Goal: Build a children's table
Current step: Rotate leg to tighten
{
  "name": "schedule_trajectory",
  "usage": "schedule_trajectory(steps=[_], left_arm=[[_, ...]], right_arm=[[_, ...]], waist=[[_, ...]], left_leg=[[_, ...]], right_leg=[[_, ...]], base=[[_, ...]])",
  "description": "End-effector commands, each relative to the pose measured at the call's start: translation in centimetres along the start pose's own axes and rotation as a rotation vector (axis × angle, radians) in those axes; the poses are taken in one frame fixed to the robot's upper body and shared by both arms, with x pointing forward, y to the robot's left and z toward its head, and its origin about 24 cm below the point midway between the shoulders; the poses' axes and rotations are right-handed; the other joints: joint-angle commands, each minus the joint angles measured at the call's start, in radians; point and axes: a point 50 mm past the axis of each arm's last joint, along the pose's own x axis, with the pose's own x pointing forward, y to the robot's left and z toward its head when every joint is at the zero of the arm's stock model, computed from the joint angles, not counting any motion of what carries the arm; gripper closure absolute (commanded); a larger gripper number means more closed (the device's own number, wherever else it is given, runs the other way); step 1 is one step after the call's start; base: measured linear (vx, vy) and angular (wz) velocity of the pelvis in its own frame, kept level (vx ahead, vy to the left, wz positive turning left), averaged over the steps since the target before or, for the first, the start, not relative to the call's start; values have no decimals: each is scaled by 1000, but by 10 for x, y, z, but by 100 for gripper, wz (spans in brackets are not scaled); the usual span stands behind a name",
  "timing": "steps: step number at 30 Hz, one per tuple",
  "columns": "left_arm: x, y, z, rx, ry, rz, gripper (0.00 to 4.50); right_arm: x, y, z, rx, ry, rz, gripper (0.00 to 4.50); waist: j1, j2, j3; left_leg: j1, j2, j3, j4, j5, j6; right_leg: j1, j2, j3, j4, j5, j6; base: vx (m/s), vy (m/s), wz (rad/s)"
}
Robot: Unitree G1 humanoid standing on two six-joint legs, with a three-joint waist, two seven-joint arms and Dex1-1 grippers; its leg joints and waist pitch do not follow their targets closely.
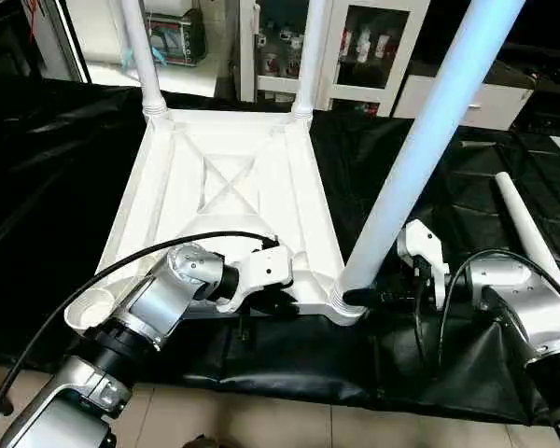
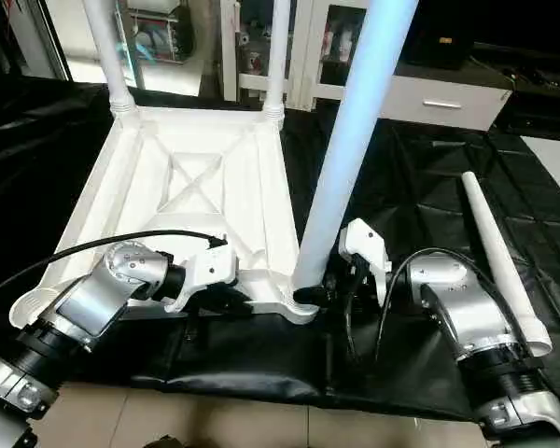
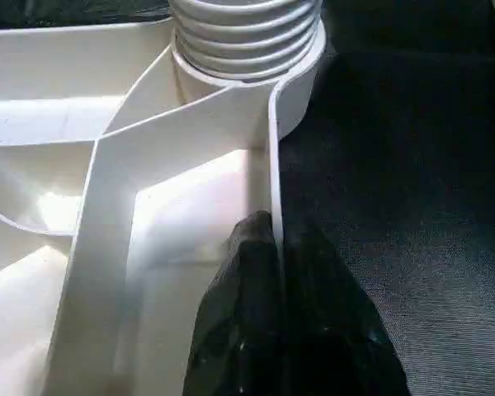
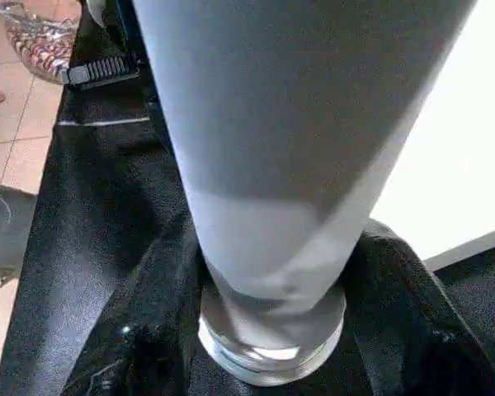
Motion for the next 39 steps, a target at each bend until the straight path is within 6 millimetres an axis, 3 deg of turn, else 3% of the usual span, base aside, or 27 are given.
schedule_trajectory(steps=[1,4,5,6,7,8,12,13,14,15,16,17,18,19,20,21,22,24,25,27,29,31,33,34,36,38,39], left_arm=[[11,-2,5,0,3,-22,450],[13,7,8,-64,-12,64,450],[16,13,10,-102,-24,121,450],[17,17,12,-124,-31,153,450],[18,19,13,-141,-36,178,450],[20,24,17,-172,-51,218,450],[27,42,28,-301,-61,387,450],[29,47,30,-321,-49,447,450],[30,52,33,-339,-44,511,450],[31,60,37,-352,-43,602,450],[32,62,40,-355,-44,636,450],[32,63,40,-352,-42,641,450],[33,66,43,-332,-31,682,450],[33,66,45,-326,-31,688,450],[34,66,46,-324,-33,688,450],[34,67,46,-327,-34,688,450],[34,67,47,-321,-31,690,450],[33,68,46,-319,-27,693,450],[32,68,44,-320,-24,698,450],[31,69,40,-316,-11,707,450],[31,69,38,-316,-6,706,450],[31,69,35,-311,1,698,450],[31,67,34,-302,3,685,450],[32,66,34,-289,-6,665,450],[34,63,35,-273,-20,630,450],[37,57,35,-234,-35,556,450],[39,50,31,-223,-26,489,450]], right_arm=[[6,1,-12,62,8,-46,245],[12,-9,-25,126,34,-225,246],[16,-12,-33,188,47,-317,246],[19,-14,-38,222,54,-365,246],[22,-15,-41,251,59,-400,246],[28,-15,-44,286,56,-451,246],[52,-24,-48,400,58,-712,246],[57,-27,-49,427,62,-809,247],[64,-29,-47,460,51,-870,247],[75,-31,-44,501,28,-956,247],[80,-32,-41,514,21,-996,247],[81,-32,-41,513,20,-998,247],[91,-31,-34,502,10,-1016,247],[96,-31,-30,487,3,-1001,248],[99,-30,-28,478,-1,-989,248],[100,-30,-27,472,-3,-983,248],[100,-31,-26,458,-2,-984,248],[100,-32,-24,433,-7,-977,248],[100,-32,-22,422,-25,-963,248],[98,-33,-16,397,-64,-917,248],[95,-33,-11,398,-126,-863,248],[89,-34,-5,392,-189,-842,192],[82,-34,0,379,-229,-835,176],[77,-33,2,375,-246,-822,169],[71,-31,4,363,-265,-810,146],[61,-28,5,341,-273,-802,133],[50,-25,5,298,-258,-792,125]], waist=[[-7,1,-68],[-18,0,-61],[-23,-2,-59],[-26,3,-56],[-33,0,-56],[-51,-3,-57],[-82,-5,-57],[-85,2,-55],[-104,20,-57],[-114,21,-55],[-126,34,-53],[-131,36,-52],[-132,39,-52],[-133,27,-49],[-131,18,-49],[-126,10,-48],[-119,14,-53],[-116,19,-55],[-116,18,-56],[-115,16,-58],[-110,13,-59],[-103,10,-59],[-92,6,-59],[-93,3,-60],[-90,4,-68],[-76,-1,-77],[-74,-4,-75]], left_leg=[[12,66,-26,-73,-150,52],[16,63,-31,-79,-251,17],[17,62,-31,-78,-263,9],[24,58,-34,-78,-304,-8],[23,58,-37,-78,-320,-16],[13,56,-48,-81,-354,-29],[9,48,-59,-73,-395,-27],[11,47,-60,-71,-406,-27],[21,54,-75,-72,-476,-38],[14,58,-80,-78,-496,-38],[9,71,-93,-93,-569,-47],[6,79,-100,-105,-613,-51],[7,92,-105,-125,-675,-57],[20,74,-92,-113,-673,-55],[33,58,-85,-96,-652,-53],[37,38,-77,-69,-563,-33],[21,38,-78,-64,-469,-15],[7,51,-82,-77,-419,-10],[10,55,-81,-80,-422,-10],[2,58,-80,-85,-399,-6],[4,58,-71,-84,-373,9],[5,57,-64,-83,-344,26],[10,55,-56,-80,-322,42],[-7,53,-59,-83,-289,52],[-15,55,-59,-81,-229,63],[-8,57,-50,-70,-119,86],[-7,56,-47,-69,-101,97]], right_leg=[[48,-72,58,-51,-225,-242],[48,-74,53,-73,-386,-199],[45,-73,53,-75,-416,-188],[36,-72,48,-87,-492,-164],[37,-72,45,-91,-524,-149],[44,-73,33,-100,-597,-100],[42,-75,13,-119,-663,-57],[39,-74,9,-125,-681,-49],[44,-74,-19,-136,-669,-40],[51,-73,-25,-137,-639,-39],[65,-68,-42,-131,-578,-41],[73,-64,-43,-117,-527,-44],[82,-61,-29,-84,-404,-71],[59,-69,-18,-101,-406,-95],[47,-79,-20,-120,-474,-97],[43,-98,-29,-151,-619,-74],[57,-108,-28,-154,-656,-56],[60,-99,-21,-141,-580,-66],[54,-92,-17,-132,-521,-87],[59,-90,-9,-117,-437,-126],[57,-89,1,-110,-387,-160],[56,-89,7,-106,-374,-174],[53,-88,10,-106,-382,-176],[69,-87,9,-103,-393,-157],[74,-91,10,-99,-383,-139],[62,-88,18,-78,-247,-184],[58,-86,20,-73,-219,-199]], base=[[0,0,0],[0,0,0],[-52,-3,-1],[-52,-3,-1],[-68,1,-7],[-60,13,-11],[-15,3,-3],[0,0,0],[0,0,0],[0,0,0],[0,0,0],[0,0,0],[0,0,0],[0,0,0],[0,0,0],[0,0,0],[0,0,0],[0,0,0],[0,0,0],[0,0,0],[0,0,0],[0,0,0],[0,0,0],[0,0,0],[0,0,0],[26,-16,3],[52,-32,6]])
